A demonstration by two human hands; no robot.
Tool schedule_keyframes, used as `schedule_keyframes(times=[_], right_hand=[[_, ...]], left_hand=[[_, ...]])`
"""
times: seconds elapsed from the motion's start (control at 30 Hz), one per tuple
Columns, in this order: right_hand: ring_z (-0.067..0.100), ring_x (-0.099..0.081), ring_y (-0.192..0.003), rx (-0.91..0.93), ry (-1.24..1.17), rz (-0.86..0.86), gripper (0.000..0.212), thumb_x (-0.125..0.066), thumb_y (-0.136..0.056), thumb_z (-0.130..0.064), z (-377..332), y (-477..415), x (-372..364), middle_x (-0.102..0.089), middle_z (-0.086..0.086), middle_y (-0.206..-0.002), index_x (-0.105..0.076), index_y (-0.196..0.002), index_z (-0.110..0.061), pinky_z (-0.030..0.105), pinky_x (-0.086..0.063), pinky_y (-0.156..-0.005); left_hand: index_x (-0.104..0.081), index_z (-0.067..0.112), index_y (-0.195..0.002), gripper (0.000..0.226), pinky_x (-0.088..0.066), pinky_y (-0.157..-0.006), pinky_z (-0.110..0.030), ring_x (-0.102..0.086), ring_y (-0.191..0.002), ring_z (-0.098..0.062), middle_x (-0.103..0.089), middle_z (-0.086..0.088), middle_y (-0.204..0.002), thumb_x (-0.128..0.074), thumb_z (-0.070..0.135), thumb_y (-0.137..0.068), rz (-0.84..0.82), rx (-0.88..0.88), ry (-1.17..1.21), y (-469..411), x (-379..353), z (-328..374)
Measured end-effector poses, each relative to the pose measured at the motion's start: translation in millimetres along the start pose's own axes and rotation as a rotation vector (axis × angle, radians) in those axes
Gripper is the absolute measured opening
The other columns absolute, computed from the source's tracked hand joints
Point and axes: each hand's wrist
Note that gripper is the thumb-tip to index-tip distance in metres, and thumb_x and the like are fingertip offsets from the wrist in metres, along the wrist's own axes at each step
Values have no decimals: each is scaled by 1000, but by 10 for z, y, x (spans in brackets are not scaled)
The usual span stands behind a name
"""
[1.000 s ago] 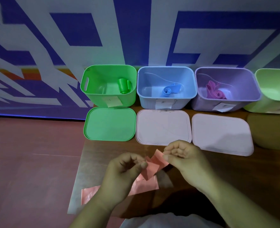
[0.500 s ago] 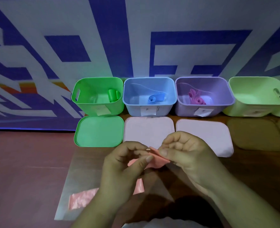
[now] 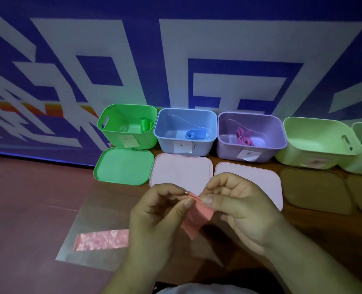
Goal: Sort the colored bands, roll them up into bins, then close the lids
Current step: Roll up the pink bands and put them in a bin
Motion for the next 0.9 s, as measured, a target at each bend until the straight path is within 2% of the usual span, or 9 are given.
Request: schedule_keyframes(times=[0.17, 0.33, 0.47, 0.53, 0.67, 0.8, 0.9], right_hand=[[14, -65, -69, -8, -30, -97, 20, -73, -65, -6, 6, 143, 149, -71, 8, -78, -73, -74, -24, 21, -50, -59], [18, -63, -70, -47, -36, -181, 19, -73, -67, -4, 71, 180, 182, -69, 12, -80, -73, -75, -21, 28, -50, -66], [18, -63, -69, -72, -41, -210, 18, -73, -67, -2, 110, 119, 86, -68, 13, -80, -72, -77, -17, 25, -52, -62], [17, -62, -68, -71, -43, -215, 17, -72, -67, -1, 128, 68, 4, -67, 14, -79, -70, -78, -14, 23, -51, -60], [17, -62, -69, -106, -55, -228, 18, -71, -67, 1, 171, -84, -219, -66, 14, -80, -67, -82, -9, 23, -51, -61], [18, -64, -70, -158, -30, -257, 18, -71, -67, -1, 206, -249, -483, -67, 12, -81, -68, -82, -12, 26, -51, -63], [19, -65, -73, -163, 19, -261, 17, -71, -68, -2, 283, -370, -686, -68, 12, -81, -69, -79, -14, 26, -53, -64]], left_hand=[[-71, 27, -84, 22, -55, -71, -24, -70, -76, -18, -73, -7, -82, -74, 7, -73, 85, -37, -51, 236, -150, 45], [-70, 26, -82, 26, -56, -68, -23, -70, -75, -16, -73, -6, -82, -80, 3, -75, 171, -46, -68, 408, -177, 48], [-70, 25, -80, 25, -55, -67, -20, -69, -72, -12, -73, -4, -79, -78, 3, -71, 202, -23, -58, 420, -78, 55], [-71, 26, -83, 27, -56, -68, -22, -69, -74, -14, -73, -3, -80, -82, 5, -72, 187, -36, -93, 388, 27, 48], [-73, 29, -93, 28, -56, -72, -26, -68, -78, -18, -73, -5, -87, -76, 8, -73, 155, -3, -96, 278, 302, 21], [-72, 30, -108, 41, -58, -79, -34, -69, -87, -25, -74, -7, -98, -75, 6, -75, 59, 43, -72, 146, 668, 33], [-71, 33, -111, 42, -58, -85, -37, -71, -96, -25, -75, -7, -104, -75, 7, -77, -7, 79, -54, 57, 943, 23]])
Point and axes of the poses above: each hand's wrist, its own y-axis away from the middle knuckle, its own x-axis out of the back of the hand, z = x × y
